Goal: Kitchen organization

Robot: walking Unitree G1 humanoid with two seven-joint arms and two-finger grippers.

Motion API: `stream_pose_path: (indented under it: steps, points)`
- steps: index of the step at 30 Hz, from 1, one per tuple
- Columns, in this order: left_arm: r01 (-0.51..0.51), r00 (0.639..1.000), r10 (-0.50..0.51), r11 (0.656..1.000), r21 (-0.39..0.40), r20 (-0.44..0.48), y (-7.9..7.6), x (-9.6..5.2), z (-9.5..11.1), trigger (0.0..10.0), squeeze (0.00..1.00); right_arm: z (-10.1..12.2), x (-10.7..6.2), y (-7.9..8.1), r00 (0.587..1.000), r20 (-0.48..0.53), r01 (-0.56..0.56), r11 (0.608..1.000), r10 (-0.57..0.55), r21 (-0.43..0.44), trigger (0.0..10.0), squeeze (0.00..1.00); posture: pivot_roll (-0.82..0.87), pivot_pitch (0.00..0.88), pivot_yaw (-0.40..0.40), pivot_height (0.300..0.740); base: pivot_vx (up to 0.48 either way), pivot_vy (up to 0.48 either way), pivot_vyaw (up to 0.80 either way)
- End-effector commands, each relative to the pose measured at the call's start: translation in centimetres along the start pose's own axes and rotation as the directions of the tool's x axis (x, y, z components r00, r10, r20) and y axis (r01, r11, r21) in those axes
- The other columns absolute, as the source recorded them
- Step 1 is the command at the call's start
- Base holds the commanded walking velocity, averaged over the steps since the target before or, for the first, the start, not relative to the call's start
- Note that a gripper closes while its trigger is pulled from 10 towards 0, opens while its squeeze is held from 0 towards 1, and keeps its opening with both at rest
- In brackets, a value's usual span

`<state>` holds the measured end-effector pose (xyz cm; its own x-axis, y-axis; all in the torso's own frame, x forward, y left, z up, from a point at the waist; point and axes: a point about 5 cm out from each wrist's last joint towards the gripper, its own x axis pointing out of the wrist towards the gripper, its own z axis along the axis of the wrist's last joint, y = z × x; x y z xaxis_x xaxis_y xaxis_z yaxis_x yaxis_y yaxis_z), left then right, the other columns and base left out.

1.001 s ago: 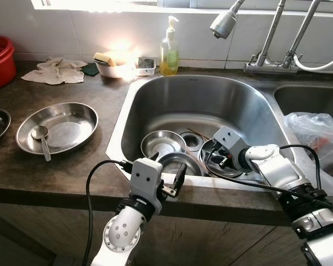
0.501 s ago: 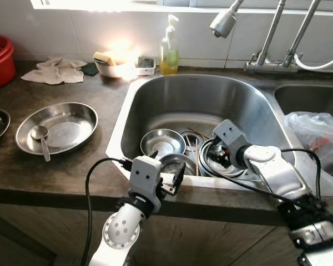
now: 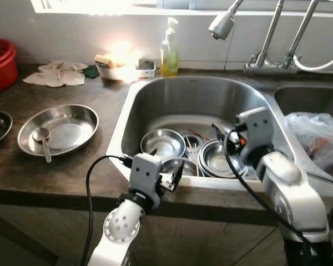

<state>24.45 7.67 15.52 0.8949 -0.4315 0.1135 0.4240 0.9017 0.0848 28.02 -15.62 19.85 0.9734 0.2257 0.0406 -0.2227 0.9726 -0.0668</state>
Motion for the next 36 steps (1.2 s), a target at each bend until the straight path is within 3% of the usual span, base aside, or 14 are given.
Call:
stream_pose_path:
  steps: [1, 5, 12, 22, 36]
  points:
    - [0.001, 1.0, -0.001, 1.0, 0.002, -0.016, 0.0, 0.0, -0.5, 10.0, 0.0, 0.3, -0.8, 0.1, 0.999, 0.037, 0.039, 0.999, -0.039, 0.018, 10.0, 0.0, 0.03, 0.061, -0.024, 0.74, 0.0, 0.0, 0.0]
    - [-0.003, 1.0, 0.003, 1.0, 0.001, -0.026, 0.0, -0.2, -0.8, 10.0, 0.0, 0.0, -1.6, 0.8, 0.994, 0.07, 0.082, 0.993, -0.088, 0.085, 10.0, 0.0, 0.02, 0.045, -0.021, 0.74, 0.0, 0.0, 0.0]
    - [-0.006, 1.0, 0.006, 1.0, 0.001, -0.029, 0.2, -0.1, -1.2, 10.0, 0.0, -1.4, -1.9, 1.4, 0.993, 0.027, 0.116, 0.99, -0.118, 0.079, 10.0, 0.0, 0.03, 0.028, -0.022, 0.74, 0.0, 0.0, 0.0]
    - [0.002, 1.0, -0.001, 1.0, 0.006, -0.011, 0.1, -0.1, -1.2, 10.0, 0.0, -0.7, -1.6, 1.7, 0.988, 0.082, 0.125, 0.988, -0.133, 0.093, 10.0, 0.0, 0.03, 0.011, -0.027, 0.74, 0.0, 0.2, 0.79]
    - [0.009, 1.0, -0.009, 1.0, 0.017, 0.003, 0.0, 0.4, -0.8, 10.0, 0.0, 0.1, -1.2, 1.8, 0.98, 0.13, 0.137, 0.983, -0.153, 0.124, 10.0, 0.0, 0.03, 0.028, -0.016, 0.74, 0.0, 0.0, 0.78]
